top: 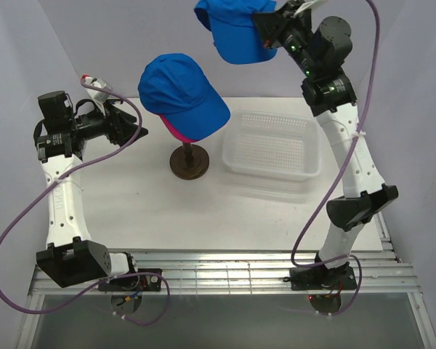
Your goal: Stack the hats
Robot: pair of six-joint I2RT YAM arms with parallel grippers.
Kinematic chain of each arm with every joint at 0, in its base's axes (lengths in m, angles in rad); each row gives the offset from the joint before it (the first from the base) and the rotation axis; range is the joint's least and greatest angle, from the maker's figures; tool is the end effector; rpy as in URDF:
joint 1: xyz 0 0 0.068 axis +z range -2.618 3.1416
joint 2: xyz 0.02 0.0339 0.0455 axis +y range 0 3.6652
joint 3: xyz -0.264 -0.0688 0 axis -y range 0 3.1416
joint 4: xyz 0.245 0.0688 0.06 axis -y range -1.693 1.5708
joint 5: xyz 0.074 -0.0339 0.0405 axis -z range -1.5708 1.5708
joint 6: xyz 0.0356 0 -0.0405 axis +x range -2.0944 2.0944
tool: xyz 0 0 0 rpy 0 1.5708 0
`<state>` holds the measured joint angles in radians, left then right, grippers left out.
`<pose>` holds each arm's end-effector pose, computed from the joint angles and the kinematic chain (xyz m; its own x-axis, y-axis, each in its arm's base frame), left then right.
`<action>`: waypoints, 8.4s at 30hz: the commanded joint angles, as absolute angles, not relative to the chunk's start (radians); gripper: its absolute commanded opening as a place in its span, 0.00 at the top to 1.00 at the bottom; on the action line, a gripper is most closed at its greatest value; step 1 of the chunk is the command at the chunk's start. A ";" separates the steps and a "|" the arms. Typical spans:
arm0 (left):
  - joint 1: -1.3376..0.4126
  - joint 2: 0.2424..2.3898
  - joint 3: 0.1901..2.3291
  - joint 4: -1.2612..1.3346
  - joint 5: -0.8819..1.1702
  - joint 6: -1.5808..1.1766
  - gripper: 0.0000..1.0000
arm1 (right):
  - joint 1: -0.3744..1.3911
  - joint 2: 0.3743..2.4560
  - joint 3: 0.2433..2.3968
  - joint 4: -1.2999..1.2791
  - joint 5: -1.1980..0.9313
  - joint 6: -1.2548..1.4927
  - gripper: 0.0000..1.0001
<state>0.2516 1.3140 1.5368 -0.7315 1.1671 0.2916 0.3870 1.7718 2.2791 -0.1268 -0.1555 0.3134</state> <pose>0.2556 0.0319 0.4386 -0.2563 0.0507 -0.9653 0.7870 0.5908 -0.1779 0.3304 0.1406 0.5842 0.1712 0.3987 -0.9010 -0.5874 0.7755 0.2315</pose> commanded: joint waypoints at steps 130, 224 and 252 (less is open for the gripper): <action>0.196 1.482 1.574 -0.060 1.108 0.147 1.00 | 1.062 1.416 1.290 0.535 0.351 -1.255 0.50; 0.216 1.398 1.485 -0.330 1.134 0.370 0.48 | 1.005 1.336 1.207 0.061 0.160 -1.270 0.92; 0.264 1.473 1.552 0.182 1.140 -0.273 0.39 | 0.989 1.335 1.137 0.003 0.106 -1.413 0.92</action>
<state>0.3016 1.4609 1.5036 0.1089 1.1633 -0.1959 0.9840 1.2961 1.1667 0.1822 0.1242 -1.4300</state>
